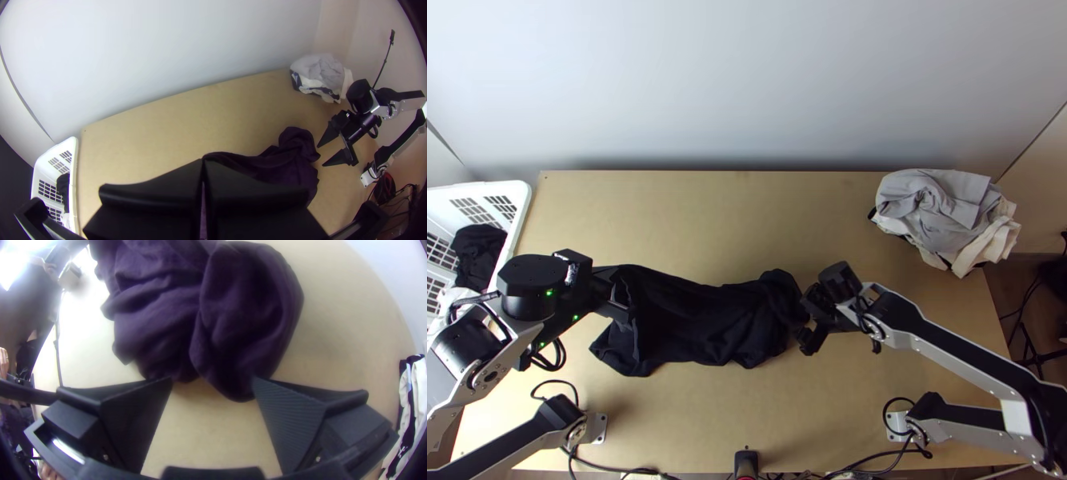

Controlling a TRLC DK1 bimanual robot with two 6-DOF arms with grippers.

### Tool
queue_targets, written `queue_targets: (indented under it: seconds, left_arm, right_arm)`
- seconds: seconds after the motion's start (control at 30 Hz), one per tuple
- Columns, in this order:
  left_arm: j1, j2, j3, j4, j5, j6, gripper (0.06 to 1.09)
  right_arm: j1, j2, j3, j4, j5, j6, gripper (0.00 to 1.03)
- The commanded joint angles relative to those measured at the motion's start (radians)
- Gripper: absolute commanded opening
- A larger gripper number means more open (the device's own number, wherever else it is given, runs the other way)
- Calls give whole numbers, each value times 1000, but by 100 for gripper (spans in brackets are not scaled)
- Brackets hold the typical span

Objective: Fold the t-shirt

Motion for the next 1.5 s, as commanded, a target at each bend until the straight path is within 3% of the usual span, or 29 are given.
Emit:
queue_targets:
  seconds: [0.0,0.13,0.23,0.33,0.53,0.93,1.13,1.47]
  left_arm:
    - [7,7,8,-8,-1,2,9]
    - [9,5,13,-8,-1,2,9]
    - [12,5,25,-10,-1,5,9]
    - [41,10,53,-10,-1,23,9]
    - [133,36,148,-3,-1,68,9]
    - [340,109,427,53,-1,95,9]
    - [397,128,542,112,-9,140,9]
    - [414,108,602,319,-74,316,9]
  right_arm:
    - [-1,122,5,62,6,-18,59]
    - [-35,156,5,76,8,-22,23]
    - [-62,131,19,78,8,-28,3]
    - [-131,77,85,48,8,-30,3]
    - [-254,10,381,-169,6,-44,3]
    - [-279,-22,922,-453,8,7,3]
    - [-292,-36,1100,-502,54,21,3]
    - [-285,-61,1284,-536,170,4,3]
